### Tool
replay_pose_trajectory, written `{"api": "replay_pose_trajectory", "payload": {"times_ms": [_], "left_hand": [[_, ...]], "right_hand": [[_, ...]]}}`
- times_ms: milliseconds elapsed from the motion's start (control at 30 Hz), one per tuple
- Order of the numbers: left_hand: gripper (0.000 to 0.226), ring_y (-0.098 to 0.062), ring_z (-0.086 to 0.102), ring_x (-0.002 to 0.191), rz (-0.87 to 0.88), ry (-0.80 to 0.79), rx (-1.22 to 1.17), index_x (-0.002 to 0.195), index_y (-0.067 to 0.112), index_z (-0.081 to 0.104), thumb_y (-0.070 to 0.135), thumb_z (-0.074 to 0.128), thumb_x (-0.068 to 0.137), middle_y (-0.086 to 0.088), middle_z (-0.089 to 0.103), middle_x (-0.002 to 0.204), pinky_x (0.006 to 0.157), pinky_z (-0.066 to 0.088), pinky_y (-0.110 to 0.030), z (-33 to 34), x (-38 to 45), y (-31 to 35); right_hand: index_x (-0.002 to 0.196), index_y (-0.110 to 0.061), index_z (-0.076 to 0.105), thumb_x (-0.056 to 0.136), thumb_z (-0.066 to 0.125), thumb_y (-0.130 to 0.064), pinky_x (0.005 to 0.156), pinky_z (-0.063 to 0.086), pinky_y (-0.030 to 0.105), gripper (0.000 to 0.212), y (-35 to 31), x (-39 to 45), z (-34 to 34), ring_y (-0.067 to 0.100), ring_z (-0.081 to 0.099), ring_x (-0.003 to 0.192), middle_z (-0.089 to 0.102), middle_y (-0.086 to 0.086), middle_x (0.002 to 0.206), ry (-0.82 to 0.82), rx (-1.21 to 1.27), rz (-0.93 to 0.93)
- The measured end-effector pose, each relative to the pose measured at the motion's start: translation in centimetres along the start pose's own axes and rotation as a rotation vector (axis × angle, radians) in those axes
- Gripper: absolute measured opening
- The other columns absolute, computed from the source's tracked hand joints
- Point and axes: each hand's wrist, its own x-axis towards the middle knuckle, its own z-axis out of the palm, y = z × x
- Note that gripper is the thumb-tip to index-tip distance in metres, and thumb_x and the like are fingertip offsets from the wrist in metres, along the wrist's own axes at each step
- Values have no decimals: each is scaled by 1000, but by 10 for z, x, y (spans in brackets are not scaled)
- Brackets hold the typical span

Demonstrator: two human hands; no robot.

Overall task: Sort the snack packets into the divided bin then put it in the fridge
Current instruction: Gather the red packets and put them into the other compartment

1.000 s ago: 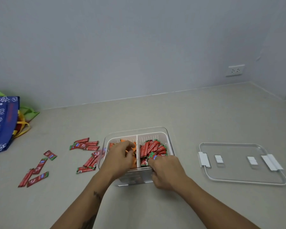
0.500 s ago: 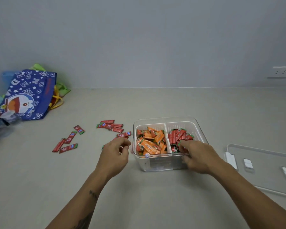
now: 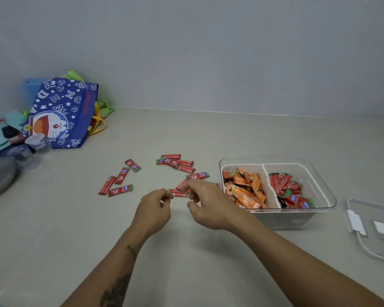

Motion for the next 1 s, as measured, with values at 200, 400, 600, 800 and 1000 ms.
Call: {"api": "replay_pose_trajectory", "payload": {"times_ms": [200, 400, 600, 800, 1000], "left_hand": [[22, -8, 58, 93, 37, -214, 121, 113, 23, 65, 16, 54, 95, 5, 62, 110, 89, 52, -29, -10, 38, -50], [53, -21, 43, 128, 172, -450, 293, 144, 23, 41, 31, 56, 93, 0, 42, 142, 106, 39, -34, 9, 83, -61], [60, -23, 36, 128, 340, -458, 447, 148, 21, 29, 34, 53, 95, -1, 35, 146, 106, 36, -38, 39, 111, -65], [51, -21, 45, 110, 431, -354, 321, 139, 24, 40, 26, 53, 90, 3, 53, 128, 91, 39, -33, 54, 124, -86], [50, -25, 55, 104, 387, -268, 50, 137, 14, 49, 10, 49, 88, -4, 49, 124, 92, 47, -36, 24, 130, -120]], "right_hand": [[153, -16, 19, 84, 59, -24, 106, 42, 46, 81, 12, 47, 54, 36, 31, 140, 27, 15, 150, -252, -202, 498], [153, -14, 17, 84, 56, -24, 116, 31, 47, 80, 40, 79, 78, 40, 18, 147, 10, 22, 160, -181, -223, 816], [142, -13, 33, 90, 55, -29, 104, 41, 42, 59, 52, 98, 95, 31, 41, 127, 39, 12, 143, 2, -334, 844], [140, -14, 36, 95, 42, -46, 103, 38, 48, 55, 60, 136, 95, 39, 41, 125, 40, 20, 136, 146, -239, 1011], [150, -36, 24, 90, 39, -59, 102, 36, 50, 66, 65, 191, 96, 43, 31, 129, 29, 22, 142, -49, -274, 1023]]}}
